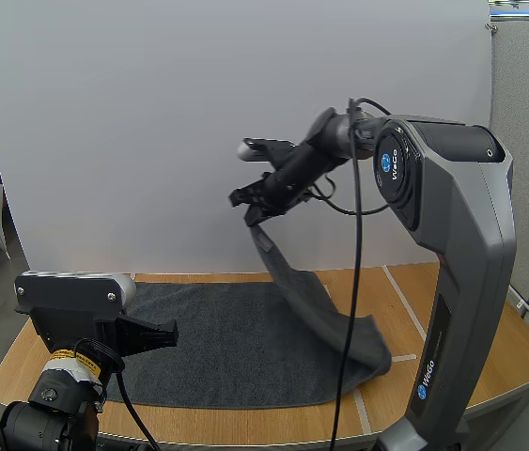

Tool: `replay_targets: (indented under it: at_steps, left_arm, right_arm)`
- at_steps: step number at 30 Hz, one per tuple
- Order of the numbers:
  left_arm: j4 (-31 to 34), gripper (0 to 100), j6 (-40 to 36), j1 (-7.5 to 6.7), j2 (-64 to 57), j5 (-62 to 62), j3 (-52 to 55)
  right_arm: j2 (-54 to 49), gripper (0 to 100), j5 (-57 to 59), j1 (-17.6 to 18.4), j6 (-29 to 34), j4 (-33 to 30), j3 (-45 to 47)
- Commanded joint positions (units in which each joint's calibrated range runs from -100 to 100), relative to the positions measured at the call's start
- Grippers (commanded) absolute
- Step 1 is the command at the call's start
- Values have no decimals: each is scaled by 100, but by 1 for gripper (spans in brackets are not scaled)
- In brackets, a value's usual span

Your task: Fold the towel

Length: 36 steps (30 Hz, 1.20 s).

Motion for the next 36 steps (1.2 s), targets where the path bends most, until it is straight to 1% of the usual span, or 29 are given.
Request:
replay_targets:
  at_steps: [1,7,13,16,21,26,36]
  left_arm:
    - [-63,0,-8,3,-27,-52,-42]
    - [-63,0,-8,3,-27,-52,-42]
    - [-63,0,-8,3,-27,-52,-42]
    - [-63,0,-8,3,-27,-52,-42]
    - [-63,0,-8,3,-27,-52,-42]
    - [-63,0,-8,3,-27,-52,-42]
    - [-63,0,-8,3,-27,-52,-42]
  right_arm:
    - [-98,0,-296,296,301,-349,24]
    - [-98,0,-771,814,673,-752,24]
    - [-43,0,-1255,1197,852,-892,24]
    - [68,0,-1458,1350,1009,-1062,8]
    - [271,0,-1667,1519,1040,-1062,-8]
    - [511,0,-2120,1636,1040,-1074,-23]
    - [674,0,-3374,1649,1040,-946,-23]
